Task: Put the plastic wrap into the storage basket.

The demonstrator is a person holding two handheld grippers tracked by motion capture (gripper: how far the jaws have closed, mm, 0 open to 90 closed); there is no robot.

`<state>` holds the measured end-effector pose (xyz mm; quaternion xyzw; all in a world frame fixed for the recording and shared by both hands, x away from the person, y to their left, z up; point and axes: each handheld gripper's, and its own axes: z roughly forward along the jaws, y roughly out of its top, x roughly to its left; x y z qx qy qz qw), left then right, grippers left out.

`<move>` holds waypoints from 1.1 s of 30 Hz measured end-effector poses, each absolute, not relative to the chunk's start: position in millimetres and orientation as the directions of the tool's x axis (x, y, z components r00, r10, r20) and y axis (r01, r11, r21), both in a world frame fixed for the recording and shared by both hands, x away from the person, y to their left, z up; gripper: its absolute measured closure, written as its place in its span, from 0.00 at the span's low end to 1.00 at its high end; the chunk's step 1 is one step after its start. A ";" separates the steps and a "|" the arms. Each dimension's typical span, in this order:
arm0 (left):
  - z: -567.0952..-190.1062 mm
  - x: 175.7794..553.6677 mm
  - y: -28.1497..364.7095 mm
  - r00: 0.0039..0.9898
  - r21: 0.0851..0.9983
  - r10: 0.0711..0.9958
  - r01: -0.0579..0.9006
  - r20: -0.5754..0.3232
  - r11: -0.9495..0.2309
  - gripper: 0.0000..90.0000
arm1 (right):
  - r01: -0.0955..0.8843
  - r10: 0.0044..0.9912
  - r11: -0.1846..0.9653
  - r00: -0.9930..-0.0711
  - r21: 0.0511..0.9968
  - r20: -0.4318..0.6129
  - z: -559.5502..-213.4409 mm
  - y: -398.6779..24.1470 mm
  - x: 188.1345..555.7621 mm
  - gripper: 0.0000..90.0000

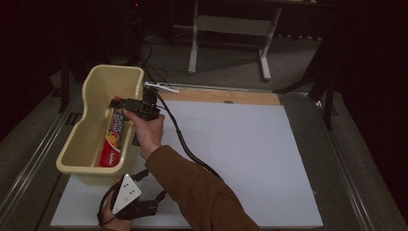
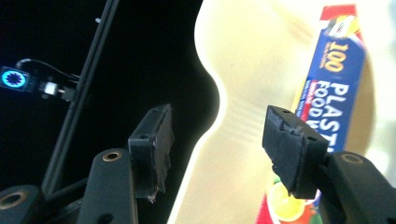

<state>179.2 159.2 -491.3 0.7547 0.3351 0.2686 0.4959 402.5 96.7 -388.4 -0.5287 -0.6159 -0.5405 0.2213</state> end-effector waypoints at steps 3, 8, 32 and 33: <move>-491.5 179.8 159.4 0.630 0.928 0.773 0.241 0.073 -0.284 0.21 | 0.875 0.447 -0.113 -0.378 0.470 0.811 -387.2 91.6 400.9 0.47; -492.0 180.4 158.4 0.630 0.927 0.773 0.242 0.074 -0.287 0.21 | 0.867 0.468 -0.099 -0.392 0.488 0.792 -387.3 76.7 401.2 0.47; -492.8 182.9 158.7 0.629 0.922 0.774 0.255 0.070 -0.290 0.21 | 0.757 0.633 0.075 -0.539 0.649 0.556 -390.8 7.9 396.2 0.46; -492.8 183.0 158.7 0.629 0.922 0.774 0.256 0.070 -0.291 0.21 | 0.754 0.640 0.085 -0.542 0.652 0.544 -391.8 5.2 395.8 0.46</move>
